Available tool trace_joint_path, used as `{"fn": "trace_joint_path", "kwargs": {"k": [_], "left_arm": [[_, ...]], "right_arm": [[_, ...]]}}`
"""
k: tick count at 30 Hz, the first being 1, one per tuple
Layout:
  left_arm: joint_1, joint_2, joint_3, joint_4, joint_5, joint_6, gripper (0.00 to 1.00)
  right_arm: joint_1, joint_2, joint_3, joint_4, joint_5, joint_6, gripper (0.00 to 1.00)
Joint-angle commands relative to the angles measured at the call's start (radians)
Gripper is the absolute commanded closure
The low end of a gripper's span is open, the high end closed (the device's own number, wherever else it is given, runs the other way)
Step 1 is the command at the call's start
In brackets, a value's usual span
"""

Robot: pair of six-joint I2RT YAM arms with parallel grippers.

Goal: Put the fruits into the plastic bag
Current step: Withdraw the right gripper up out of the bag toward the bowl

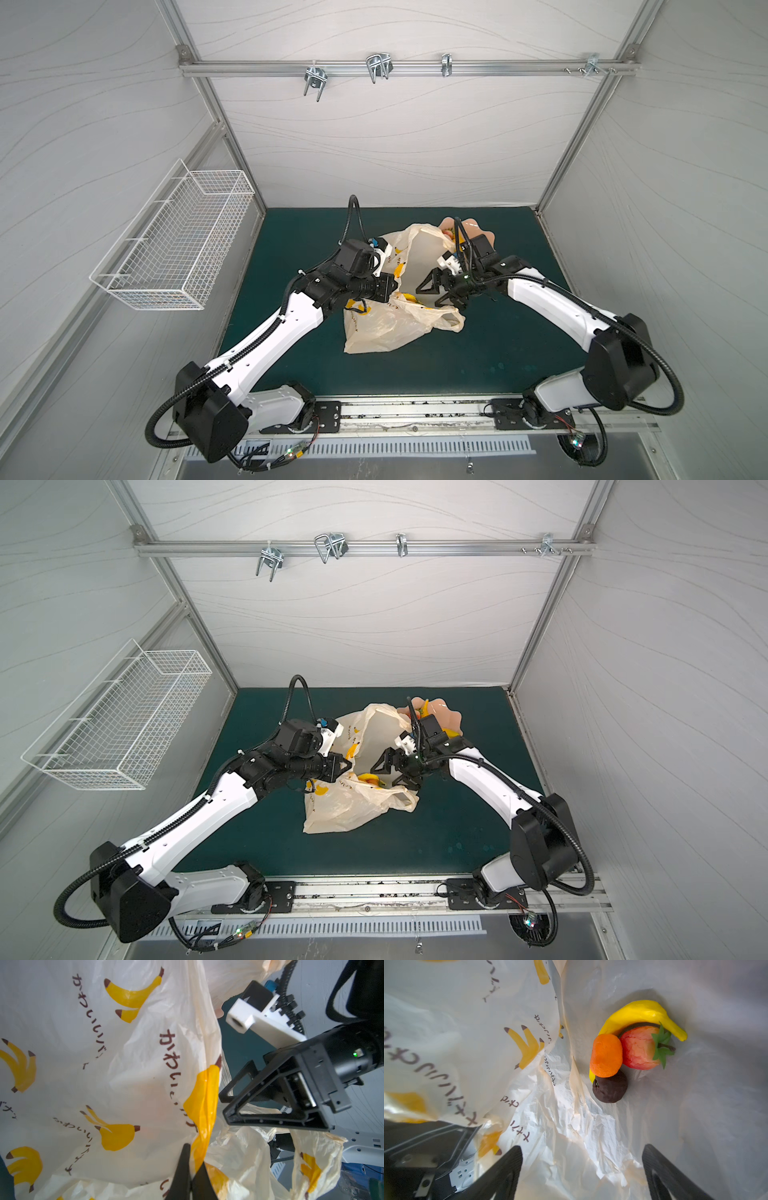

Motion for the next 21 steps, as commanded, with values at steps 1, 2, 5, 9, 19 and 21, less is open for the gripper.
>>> {"fn": "trace_joint_path", "kwargs": {"k": [1,2,5,9,19,21], "left_arm": [[0.007,0.009,0.024,0.027,-0.012,0.002,1.0],[0.006,0.008,0.023,0.028,-0.015,0.001,1.0],[0.006,0.004,0.021,0.026,-0.017,0.001,1.0],[0.009,0.0,0.019,0.027,-0.017,0.001,1.0],[0.016,-0.007,0.02,0.015,-0.022,0.005,1.0],[0.016,-0.01,0.02,0.011,-0.021,0.005,1.0]], "right_arm": [[-0.033,-0.055,-0.009,-0.074,-0.016,-0.04,0.07],[-0.043,-0.067,-0.011,-0.084,-0.017,-0.045,0.07],[-0.068,-0.095,-0.017,-0.102,-0.023,-0.057,0.06],[-0.088,-0.115,-0.017,-0.127,-0.025,-0.076,0.05],[-0.154,-0.18,-0.023,-0.188,-0.01,-0.111,0.03],[-0.183,-0.195,-0.026,-0.205,-0.011,-0.123,0.03]]}}
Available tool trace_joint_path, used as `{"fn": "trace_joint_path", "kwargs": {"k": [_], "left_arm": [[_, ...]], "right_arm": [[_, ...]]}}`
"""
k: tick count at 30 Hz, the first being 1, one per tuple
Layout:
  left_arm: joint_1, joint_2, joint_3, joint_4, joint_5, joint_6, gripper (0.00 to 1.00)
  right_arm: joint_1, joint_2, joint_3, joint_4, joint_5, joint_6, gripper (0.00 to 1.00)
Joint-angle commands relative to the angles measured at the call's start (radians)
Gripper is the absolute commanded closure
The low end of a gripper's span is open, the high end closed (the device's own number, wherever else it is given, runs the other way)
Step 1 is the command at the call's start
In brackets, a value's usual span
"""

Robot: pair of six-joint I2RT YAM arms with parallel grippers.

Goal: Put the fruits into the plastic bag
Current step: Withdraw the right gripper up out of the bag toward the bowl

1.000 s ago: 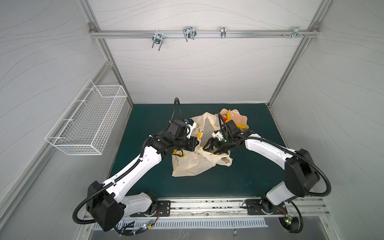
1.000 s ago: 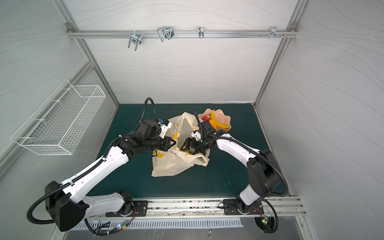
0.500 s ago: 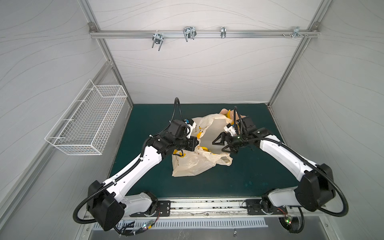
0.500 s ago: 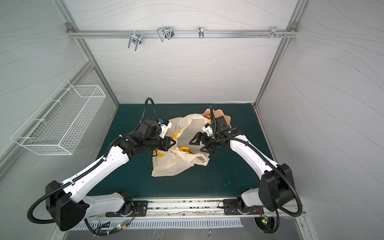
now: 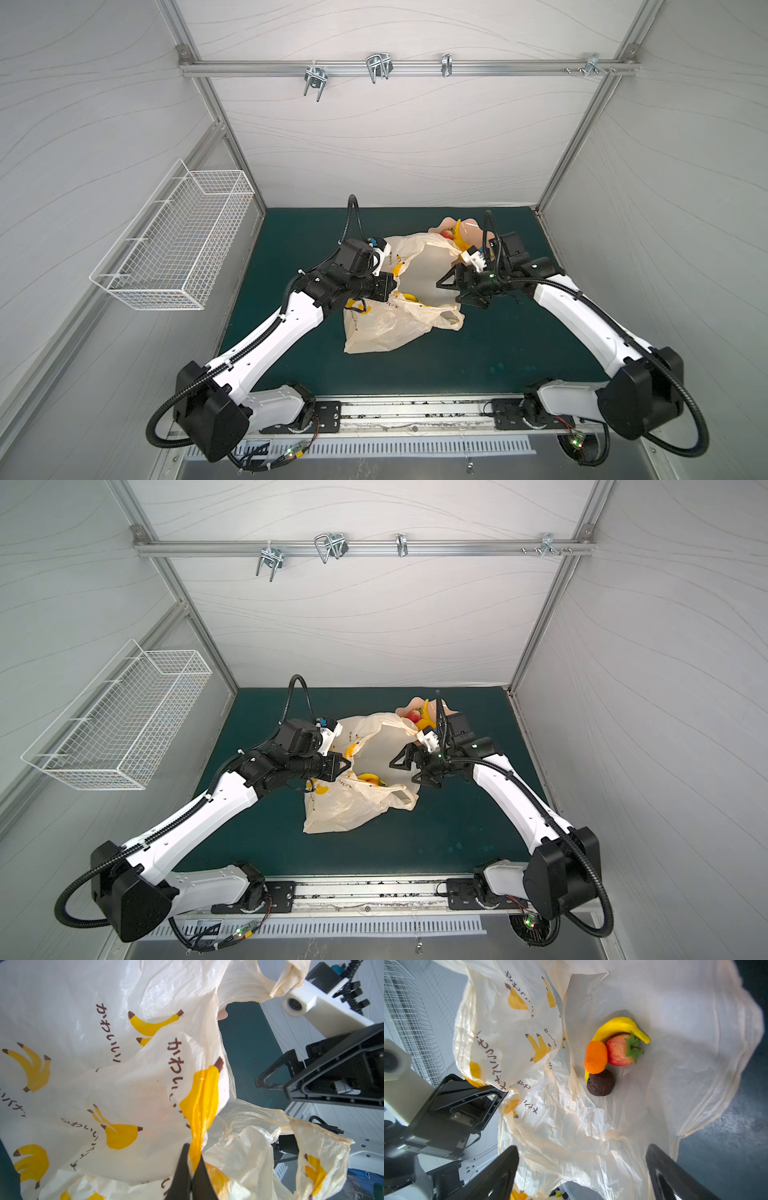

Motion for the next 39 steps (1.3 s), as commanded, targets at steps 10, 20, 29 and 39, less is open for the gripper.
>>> {"fn": "trace_joint_path", "kwargs": {"k": [10,20,29,39], "left_arm": [[0.01,-0.028,0.011,0.008,-0.01,0.009,1.0],[0.01,-0.029,0.011,0.009,-0.005,0.01,1.0],[0.01,-0.031,0.012,0.012,0.003,0.006,1.0],[0.009,-0.042,0.003,0.016,0.003,-0.001,1.0]], "right_arm": [[-0.161,-0.065,-0.012,-0.109,0.007,-0.071,0.03],[-0.184,-0.009,0.015,-0.109,0.082,-0.072,0.05],[-0.192,0.105,0.087,-0.093,0.161,-0.098,0.08],[-0.219,0.283,0.234,-0.092,0.238,-0.134,0.09]]}}
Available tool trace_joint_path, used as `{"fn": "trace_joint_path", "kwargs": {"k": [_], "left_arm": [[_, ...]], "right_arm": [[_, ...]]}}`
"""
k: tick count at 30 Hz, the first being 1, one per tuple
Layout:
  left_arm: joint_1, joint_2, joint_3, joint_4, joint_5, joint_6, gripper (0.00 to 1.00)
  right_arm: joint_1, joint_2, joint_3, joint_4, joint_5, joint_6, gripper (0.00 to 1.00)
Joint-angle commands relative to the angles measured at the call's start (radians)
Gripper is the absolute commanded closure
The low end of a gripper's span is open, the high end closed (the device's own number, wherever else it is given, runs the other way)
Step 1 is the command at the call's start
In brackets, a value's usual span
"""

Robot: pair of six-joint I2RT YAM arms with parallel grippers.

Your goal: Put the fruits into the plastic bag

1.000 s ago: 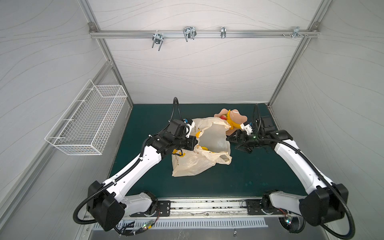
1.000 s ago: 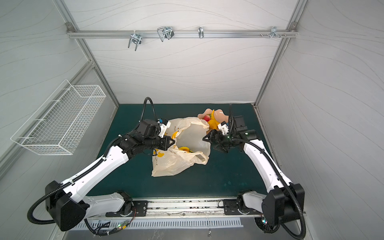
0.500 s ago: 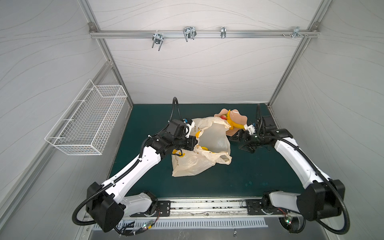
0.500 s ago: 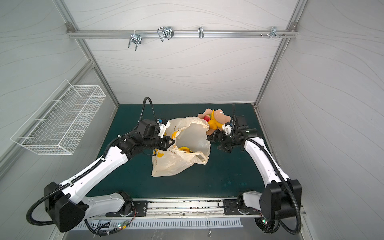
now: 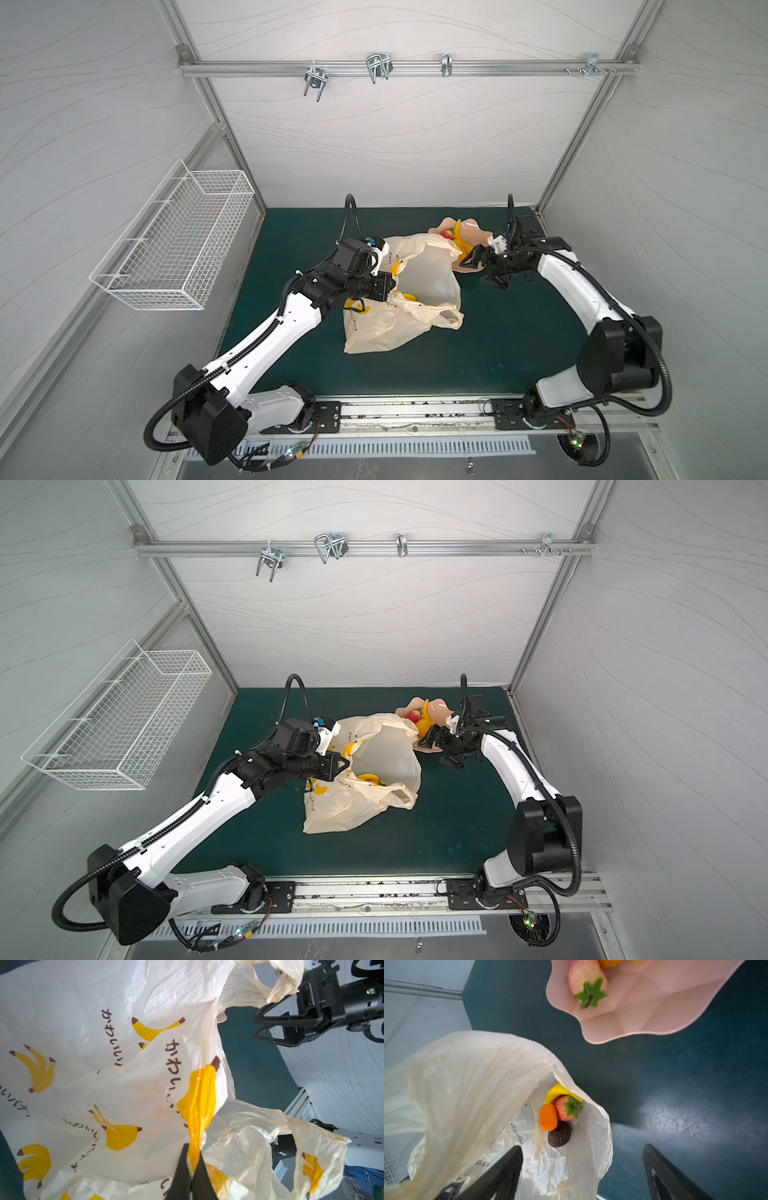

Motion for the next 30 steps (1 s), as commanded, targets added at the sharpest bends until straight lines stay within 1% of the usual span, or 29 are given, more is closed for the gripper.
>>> {"fn": "trace_joint_path", "kwargs": {"k": [1,15,21,30], "left_arm": [[0.006,-0.027,0.005,0.018,0.002,-0.002,1.0],[0.005,-0.032,0.002,0.014,-0.006,-0.004,1.0],[0.006,-0.035,0.002,0.017,-0.004,-0.005,1.0],[0.005,-0.029,0.007,0.016,-0.001,-0.004,1.0]], "right_arm": [[-0.013,0.055,0.055,-0.014,0.037,-0.029,0.09],[-0.021,0.324,0.278,-0.025,0.118,-0.043,0.09],[-0.022,0.426,0.369,-0.031,0.132,-0.04,0.08],[-0.02,0.563,0.482,-0.031,0.137,-0.001,0.06]]}}
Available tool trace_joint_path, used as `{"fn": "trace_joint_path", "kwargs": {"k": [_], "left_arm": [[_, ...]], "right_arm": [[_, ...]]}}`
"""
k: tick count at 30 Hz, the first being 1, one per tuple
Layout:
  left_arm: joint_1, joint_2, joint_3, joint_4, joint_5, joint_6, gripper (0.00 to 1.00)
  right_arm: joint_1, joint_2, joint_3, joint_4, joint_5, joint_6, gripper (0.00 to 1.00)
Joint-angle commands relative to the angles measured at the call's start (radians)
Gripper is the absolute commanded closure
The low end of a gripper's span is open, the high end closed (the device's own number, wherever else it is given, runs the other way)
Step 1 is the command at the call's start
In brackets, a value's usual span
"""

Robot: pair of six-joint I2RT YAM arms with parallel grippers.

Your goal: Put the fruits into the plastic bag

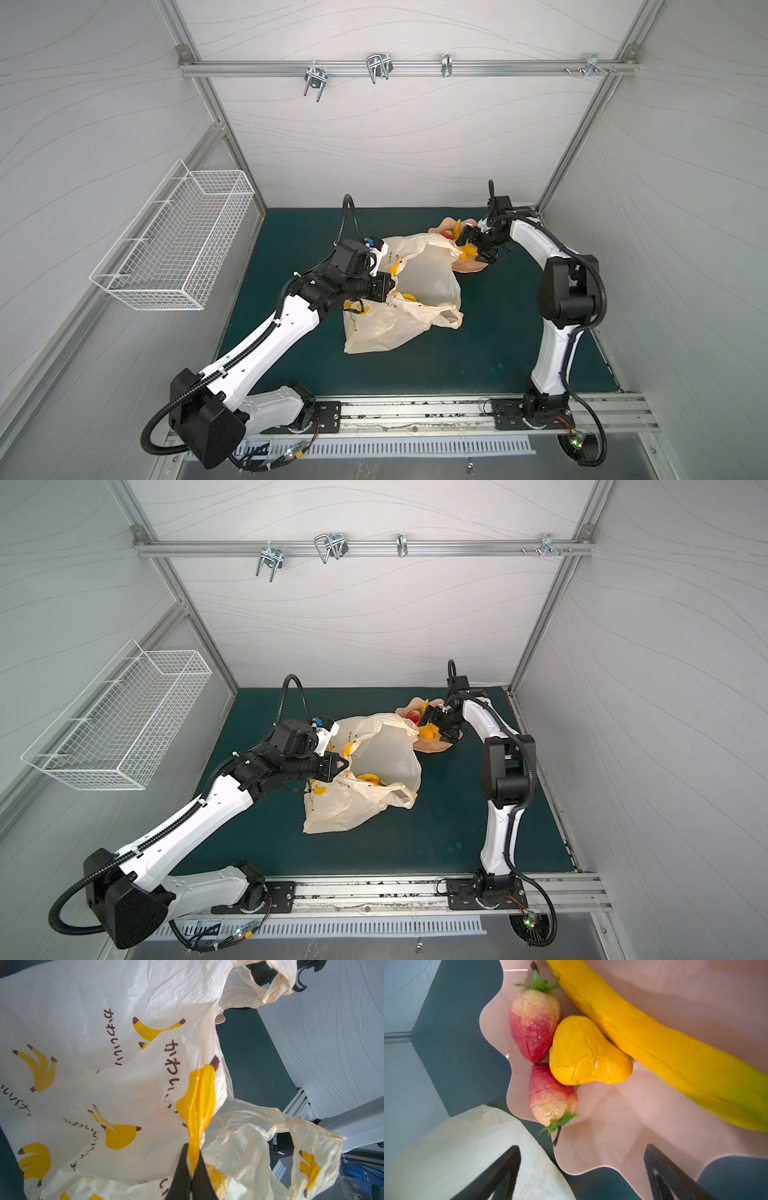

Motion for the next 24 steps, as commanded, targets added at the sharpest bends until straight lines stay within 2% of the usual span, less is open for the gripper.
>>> {"fn": "trace_joint_path", "kwargs": {"k": [1,9,24], "left_arm": [[0.005,-0.012,0.013,0.016,-0.001,-0.001,1.0],[0.005,-0.008,0.011,0.018,-0.004,-0.003,1.0],[0.006,0.001,0.017,0.014,0.002,0.002,1.0]], "right_arm": [[-0.006,0.051,0.05,-0.033,0.012,0.016,0.06],[-0.007,0.139,0.125,-0.062,0.033,0.008,0.05],[0.009,0.212,0.152,-0.034,0.024,0.024,0.05]]}}
